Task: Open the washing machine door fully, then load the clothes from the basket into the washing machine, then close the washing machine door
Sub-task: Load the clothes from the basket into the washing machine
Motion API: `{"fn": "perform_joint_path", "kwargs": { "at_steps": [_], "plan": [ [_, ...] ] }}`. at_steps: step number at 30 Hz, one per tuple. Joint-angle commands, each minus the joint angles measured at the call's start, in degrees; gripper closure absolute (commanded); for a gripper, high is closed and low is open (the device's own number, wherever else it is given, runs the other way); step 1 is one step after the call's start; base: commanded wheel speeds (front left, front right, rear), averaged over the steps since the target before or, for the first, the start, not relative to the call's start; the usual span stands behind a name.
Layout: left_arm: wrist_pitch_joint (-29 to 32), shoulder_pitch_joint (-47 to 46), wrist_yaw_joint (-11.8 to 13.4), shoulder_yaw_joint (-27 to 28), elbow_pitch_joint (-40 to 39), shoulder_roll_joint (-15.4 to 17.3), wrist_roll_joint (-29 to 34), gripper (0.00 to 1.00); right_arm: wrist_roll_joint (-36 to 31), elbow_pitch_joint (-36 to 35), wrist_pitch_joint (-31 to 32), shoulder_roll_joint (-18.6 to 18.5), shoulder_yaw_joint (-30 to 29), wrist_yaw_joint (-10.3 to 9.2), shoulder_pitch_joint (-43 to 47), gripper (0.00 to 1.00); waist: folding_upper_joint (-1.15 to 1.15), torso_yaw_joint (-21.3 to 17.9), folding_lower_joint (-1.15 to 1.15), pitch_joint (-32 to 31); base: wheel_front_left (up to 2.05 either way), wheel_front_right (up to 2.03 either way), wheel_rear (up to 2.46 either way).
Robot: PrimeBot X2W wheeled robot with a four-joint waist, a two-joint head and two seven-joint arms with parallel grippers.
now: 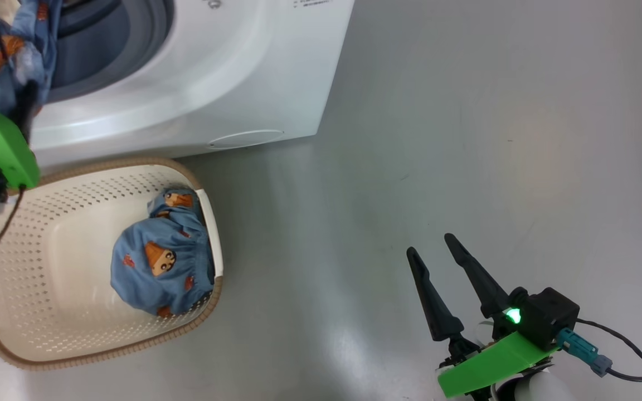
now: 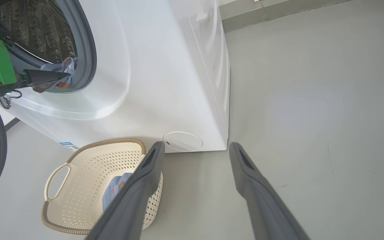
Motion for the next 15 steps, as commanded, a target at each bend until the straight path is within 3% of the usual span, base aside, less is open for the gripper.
{"fn": "perform_joint_path", "kwargs": {
  "at_steps": [1,3,4,8,15],
  "plan": [
    [0.75,-1.70,0.51,1.02,0.35,2.88,0.43,0.50,0.38,-0.96,-0.27,0.11,1.76,0.09,-0.39,0.00,0.00,-0.33,0.00,0.41,0.00,0.00,0.00],
    [1.16,-2.62,0.47,0.27,1.18,3.03,1.06,0.71,0.48,-0.93,-0.27,0.11,1.96,0.09,-0.53,0.00,0.00,-0.48,0.00,0.72,0.00,0.00,0.00],
    [1.22,-3.06,0.44,0.06,1.51,2.98,1.17,1.00,0.49,-0.93,-0.27,0.11,2.02,0.09,-0.59,0.00,0.00,-0.51,0.00,0.86,0.00,0.00,0.00],
    [0.41,-4.12,0.22,-0.49,1.75,2.53,1.36,1.00,0.62,-0.89,-0.27,0.11,2.13,0.09,-0.75,0.00,0.00,-0.53,0.00,1.12,0.00,0.00,0.00],
    [-7.96,-6.60,-0.52,-0.97,-0.28,2.26,2.04,1.00,0.92,-0.98,-0.27,0.11,2.25,0.09,-1.03,0.00,0.00,-0.72,0.00,1.49,0.00,0.00,0.00]
  ]
}}
